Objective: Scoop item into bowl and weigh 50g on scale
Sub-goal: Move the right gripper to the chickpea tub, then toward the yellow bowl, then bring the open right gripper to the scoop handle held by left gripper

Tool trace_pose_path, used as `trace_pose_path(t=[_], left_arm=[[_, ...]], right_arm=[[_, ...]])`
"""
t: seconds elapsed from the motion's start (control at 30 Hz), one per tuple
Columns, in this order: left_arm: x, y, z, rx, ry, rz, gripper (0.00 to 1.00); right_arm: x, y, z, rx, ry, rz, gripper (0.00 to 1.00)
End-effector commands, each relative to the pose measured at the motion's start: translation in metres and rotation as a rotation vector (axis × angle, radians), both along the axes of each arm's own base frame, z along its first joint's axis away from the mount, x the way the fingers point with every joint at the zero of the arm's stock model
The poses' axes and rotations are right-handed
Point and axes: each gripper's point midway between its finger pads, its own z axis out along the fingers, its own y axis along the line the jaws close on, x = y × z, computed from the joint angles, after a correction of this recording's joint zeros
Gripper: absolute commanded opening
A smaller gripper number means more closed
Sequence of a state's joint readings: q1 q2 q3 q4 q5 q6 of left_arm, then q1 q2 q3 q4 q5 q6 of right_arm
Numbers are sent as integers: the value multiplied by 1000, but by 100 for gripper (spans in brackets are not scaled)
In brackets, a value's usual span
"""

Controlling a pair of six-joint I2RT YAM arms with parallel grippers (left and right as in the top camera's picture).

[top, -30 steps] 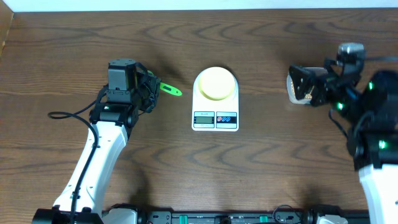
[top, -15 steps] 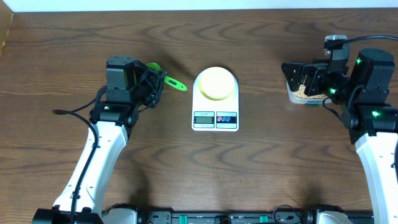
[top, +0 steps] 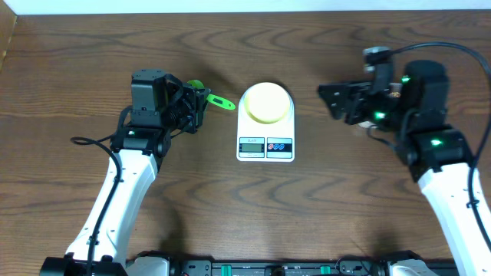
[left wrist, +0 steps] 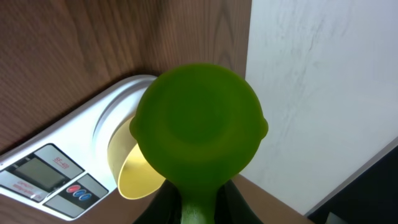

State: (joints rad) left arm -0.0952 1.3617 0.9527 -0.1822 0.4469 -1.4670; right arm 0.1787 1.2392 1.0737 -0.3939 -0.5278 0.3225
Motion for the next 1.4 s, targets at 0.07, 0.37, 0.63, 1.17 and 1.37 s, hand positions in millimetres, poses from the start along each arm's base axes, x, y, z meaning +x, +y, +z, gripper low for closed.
trace_pose_path(t=[0.07,0.37,0.63,1.17,1.37], left_arm=[[-4,-11,8,-80,18,-19,8],[-10,-23,13,-180,63,-46,7],[-12,-36,16,-209,73,-50,7],[-3,-37,18,-186,40,6,7],[-4,-36,15,-187,59,23,7]], right_arm=[[0,32,17,17,-43,-20,72],[3,89,5,79,-24,79,78],[0,121,-13,67,38,145,78],[9,149,12,-57,96,238,81],[9,170,-14,-115,111,239,77]])
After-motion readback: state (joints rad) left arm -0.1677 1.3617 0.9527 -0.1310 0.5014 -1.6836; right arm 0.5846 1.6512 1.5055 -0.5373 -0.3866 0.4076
